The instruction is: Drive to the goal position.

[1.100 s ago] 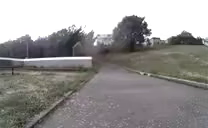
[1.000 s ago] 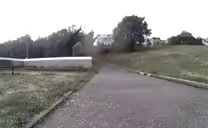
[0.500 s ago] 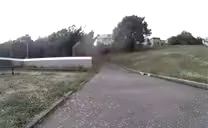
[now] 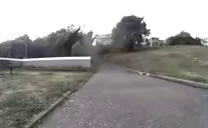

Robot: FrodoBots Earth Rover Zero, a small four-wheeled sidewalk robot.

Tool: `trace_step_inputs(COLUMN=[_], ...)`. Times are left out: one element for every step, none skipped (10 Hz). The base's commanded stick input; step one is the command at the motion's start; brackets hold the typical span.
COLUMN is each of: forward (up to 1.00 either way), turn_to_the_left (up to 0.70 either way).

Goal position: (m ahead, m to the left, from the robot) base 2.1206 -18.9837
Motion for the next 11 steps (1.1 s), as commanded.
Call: trace_step_inputs(forward=[0.0,0.0,0.0,0.0,0.0,0.0,0.0,0.0,0.0,0.0,0.0], turn_to_the_left=[-0.7,-0.7,-0.7,-0.7,-0.7,-0.7,-0.7,-0.7,-0.7,-0.7,-0.7])
